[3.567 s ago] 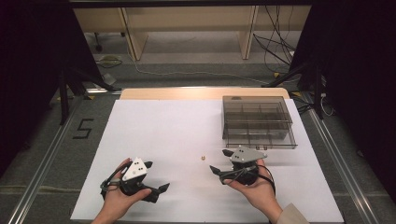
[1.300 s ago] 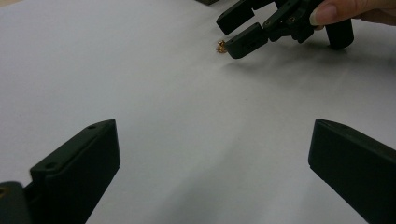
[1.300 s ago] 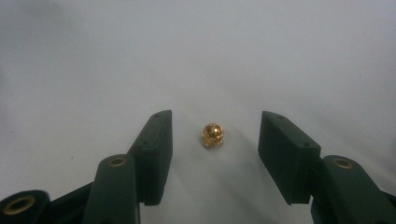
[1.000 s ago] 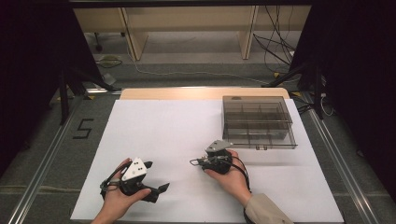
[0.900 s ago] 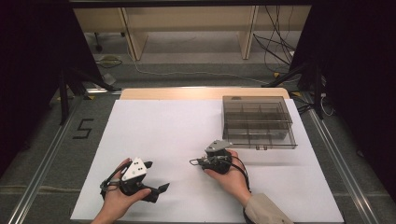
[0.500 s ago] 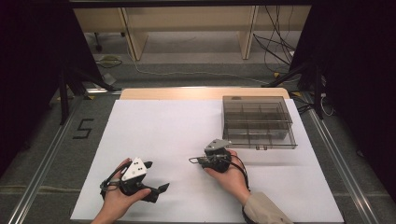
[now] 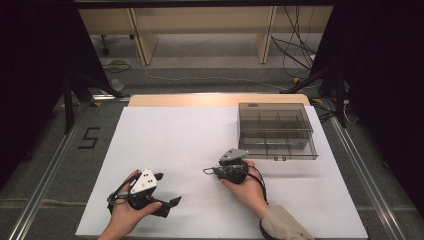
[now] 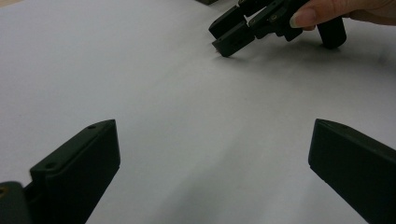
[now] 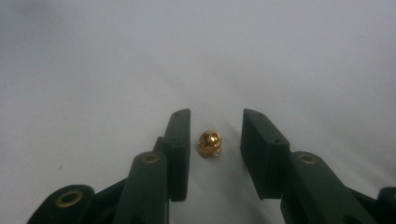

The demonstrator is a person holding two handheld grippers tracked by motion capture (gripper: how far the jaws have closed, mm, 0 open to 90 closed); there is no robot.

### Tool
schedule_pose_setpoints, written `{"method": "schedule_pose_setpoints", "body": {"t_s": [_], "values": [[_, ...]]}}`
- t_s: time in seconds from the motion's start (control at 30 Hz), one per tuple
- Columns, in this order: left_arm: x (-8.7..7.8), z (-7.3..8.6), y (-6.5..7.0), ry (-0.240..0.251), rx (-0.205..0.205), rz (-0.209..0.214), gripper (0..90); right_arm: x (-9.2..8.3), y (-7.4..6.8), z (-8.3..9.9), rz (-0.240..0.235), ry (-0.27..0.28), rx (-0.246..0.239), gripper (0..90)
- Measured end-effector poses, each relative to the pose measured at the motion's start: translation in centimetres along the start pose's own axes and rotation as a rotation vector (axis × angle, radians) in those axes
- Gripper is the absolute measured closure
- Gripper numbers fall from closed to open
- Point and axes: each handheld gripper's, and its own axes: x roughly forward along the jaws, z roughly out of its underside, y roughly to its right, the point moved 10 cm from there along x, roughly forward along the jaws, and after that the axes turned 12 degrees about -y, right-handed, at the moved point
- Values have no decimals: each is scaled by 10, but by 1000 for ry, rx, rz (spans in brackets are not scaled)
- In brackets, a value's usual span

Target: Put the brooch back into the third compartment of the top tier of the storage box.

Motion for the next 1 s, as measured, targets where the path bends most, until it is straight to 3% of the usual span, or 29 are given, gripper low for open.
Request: {"method": "schedule_pose_setpoints", "body": {"t_s": [0.43, 1.0], "values": [[0, 0, 0, 2, -1, 0, 20, 0, -3, -1, 11, -7, -7, 791], [0, 0, 0, 2, 1, 0, 21, 0, -3, -1, -1, 10, -20, 801]]}}
